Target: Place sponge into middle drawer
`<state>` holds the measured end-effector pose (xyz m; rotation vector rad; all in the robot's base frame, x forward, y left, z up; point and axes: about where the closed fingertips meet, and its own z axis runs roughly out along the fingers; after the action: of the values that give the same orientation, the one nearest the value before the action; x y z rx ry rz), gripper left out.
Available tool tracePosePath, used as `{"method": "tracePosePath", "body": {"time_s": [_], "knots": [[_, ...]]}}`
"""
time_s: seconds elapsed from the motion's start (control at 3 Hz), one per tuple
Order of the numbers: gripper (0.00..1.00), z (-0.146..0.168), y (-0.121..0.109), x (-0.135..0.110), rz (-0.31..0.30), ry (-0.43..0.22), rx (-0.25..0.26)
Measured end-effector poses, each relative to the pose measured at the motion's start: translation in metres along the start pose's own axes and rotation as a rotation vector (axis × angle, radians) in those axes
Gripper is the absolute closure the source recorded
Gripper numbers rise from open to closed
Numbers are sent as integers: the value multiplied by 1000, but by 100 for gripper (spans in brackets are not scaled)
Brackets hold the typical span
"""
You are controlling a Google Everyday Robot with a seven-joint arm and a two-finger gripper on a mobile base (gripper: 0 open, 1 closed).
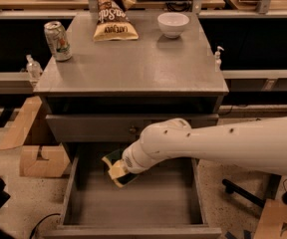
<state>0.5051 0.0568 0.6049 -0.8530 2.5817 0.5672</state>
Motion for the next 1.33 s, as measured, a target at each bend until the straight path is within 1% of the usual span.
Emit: {"method": "tracePosePath", "body": {"time_s": [0.33,0.67,1.0,1.33], "knots": [[100,61,-6,-10,6,-66,-87],[100,112,-20,4,63,-96,-162],[100,143,-30,21,110,-103,-226],[83,151,-29,26,118,-96,-237]]}}
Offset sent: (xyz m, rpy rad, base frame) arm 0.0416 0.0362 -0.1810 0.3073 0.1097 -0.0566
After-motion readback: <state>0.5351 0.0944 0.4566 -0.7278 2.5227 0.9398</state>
